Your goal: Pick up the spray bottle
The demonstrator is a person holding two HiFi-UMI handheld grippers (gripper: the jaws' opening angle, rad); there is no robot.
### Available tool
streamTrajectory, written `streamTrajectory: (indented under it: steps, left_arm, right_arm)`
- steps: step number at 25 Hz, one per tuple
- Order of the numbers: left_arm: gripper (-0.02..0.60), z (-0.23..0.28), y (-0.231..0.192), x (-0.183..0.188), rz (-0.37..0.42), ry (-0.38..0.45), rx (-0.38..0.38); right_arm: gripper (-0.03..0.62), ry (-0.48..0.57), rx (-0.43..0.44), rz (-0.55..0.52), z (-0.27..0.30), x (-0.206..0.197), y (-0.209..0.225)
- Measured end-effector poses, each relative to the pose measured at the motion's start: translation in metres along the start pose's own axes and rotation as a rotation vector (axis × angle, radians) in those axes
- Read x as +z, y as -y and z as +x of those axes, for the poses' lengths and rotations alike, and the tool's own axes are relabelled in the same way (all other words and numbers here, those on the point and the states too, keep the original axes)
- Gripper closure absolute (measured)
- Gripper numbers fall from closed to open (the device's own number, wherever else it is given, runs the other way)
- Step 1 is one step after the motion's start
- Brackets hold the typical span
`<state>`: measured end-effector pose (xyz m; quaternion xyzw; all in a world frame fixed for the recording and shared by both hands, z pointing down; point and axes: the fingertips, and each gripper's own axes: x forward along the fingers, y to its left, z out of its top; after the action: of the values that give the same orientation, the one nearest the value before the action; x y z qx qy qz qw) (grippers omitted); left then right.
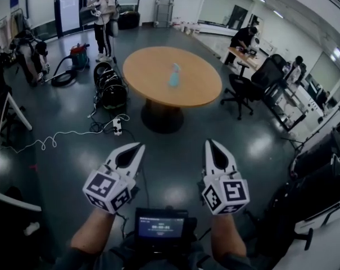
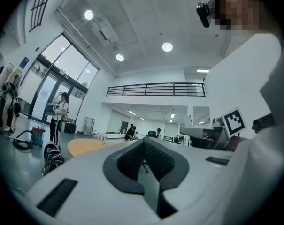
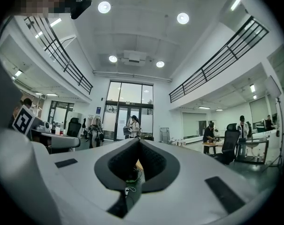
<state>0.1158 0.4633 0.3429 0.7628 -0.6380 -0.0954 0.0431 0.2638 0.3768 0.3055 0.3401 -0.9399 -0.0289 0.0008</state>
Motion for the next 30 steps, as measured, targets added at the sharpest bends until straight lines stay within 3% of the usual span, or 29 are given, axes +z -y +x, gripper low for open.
streamTrajectory:
  steps: [10,22,30]
  left_arm:
    - [0.578,0.042,-0.034,0.001,0.033,-0.024,0.023]
    - [0.578,0.143,-0.085,0.024,0.075,-0.009,0.118]
    - [0.578,0.212,-0.107,0.013,0.053,-0.015,0.168]
  right_arm:
    - [0.585,0.033,0.046,0.009,0.063,-0.007,0.02]
    - [0.585,0.065,0.135,0.023,0.164,0.0,0.089]
    - [0.585,0.069,0.206,0.024,0.219,-0.01,0.133]
